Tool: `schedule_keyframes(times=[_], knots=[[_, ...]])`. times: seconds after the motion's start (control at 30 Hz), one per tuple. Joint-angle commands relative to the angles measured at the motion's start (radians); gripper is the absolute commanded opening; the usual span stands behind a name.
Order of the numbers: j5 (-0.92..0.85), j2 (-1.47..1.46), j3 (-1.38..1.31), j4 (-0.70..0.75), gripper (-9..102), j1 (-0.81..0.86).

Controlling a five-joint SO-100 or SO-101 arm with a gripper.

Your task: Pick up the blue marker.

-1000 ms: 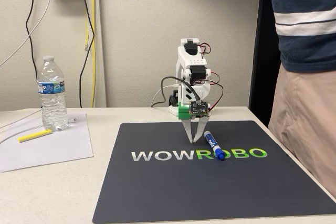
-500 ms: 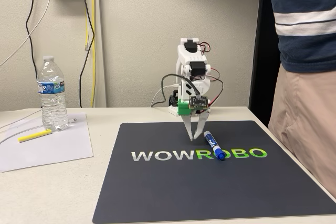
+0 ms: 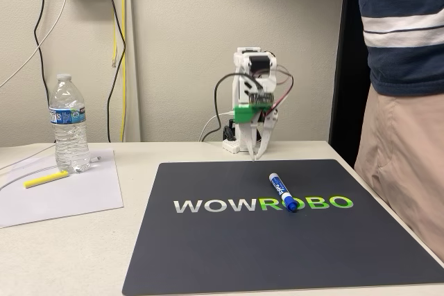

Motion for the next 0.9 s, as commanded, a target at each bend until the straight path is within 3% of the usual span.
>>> schedule_keyframes(times=[0.0,0.3,0.4,0.47,0.87], knots=[[-0.014,0.100,-0.017,0.017,0,0.012],[-0.041,0.150,-0.017,0.043,0,0.020],[-0.043,0.146,-0.017,0.044,7,0.020],[-0.054,0.144,-0.014,0.054,18,0.021],[0.037,0.114,0.031,0.067,28,-0.084]])
